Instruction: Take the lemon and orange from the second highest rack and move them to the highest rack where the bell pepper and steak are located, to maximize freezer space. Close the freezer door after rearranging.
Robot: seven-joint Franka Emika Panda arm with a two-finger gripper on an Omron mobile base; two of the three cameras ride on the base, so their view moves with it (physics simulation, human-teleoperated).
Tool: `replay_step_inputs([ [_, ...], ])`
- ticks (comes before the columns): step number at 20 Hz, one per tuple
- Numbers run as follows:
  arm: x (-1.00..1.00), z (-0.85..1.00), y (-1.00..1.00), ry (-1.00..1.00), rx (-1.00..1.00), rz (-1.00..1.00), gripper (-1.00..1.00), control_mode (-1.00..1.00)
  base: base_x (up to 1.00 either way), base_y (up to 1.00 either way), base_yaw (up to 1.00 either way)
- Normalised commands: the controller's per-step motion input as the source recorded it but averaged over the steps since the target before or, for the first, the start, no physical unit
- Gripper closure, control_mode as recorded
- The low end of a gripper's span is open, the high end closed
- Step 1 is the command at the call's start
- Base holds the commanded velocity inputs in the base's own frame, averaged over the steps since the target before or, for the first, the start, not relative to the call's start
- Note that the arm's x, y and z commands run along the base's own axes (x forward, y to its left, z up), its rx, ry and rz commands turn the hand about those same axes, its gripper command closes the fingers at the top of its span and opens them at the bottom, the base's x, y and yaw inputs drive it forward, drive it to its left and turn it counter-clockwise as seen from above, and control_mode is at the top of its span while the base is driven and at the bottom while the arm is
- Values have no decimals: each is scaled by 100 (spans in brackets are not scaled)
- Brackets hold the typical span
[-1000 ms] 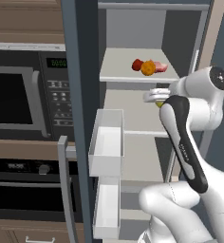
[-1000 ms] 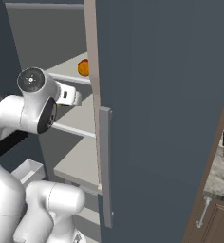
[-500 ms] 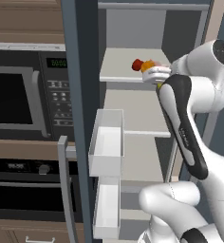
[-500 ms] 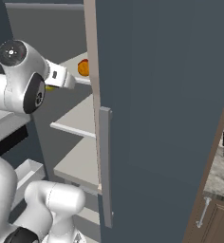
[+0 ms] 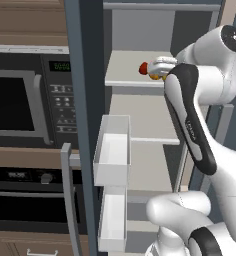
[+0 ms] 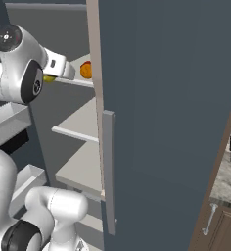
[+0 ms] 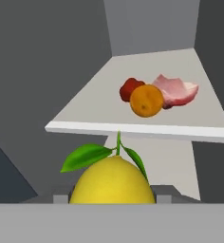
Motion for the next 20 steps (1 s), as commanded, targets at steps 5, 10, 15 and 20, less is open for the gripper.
replay_step_inputs([
  [5,27,0,9,-4,0,0,100,-100,0,0,0],
  [10,38,0,15,-2,0,0,100,-100,0,0,0],
  [15,40,0,11,-1,0,0,100,-100,0,0,0],
  [20,53,-2,7,0,0,0,100,-100,0,0,0],
])
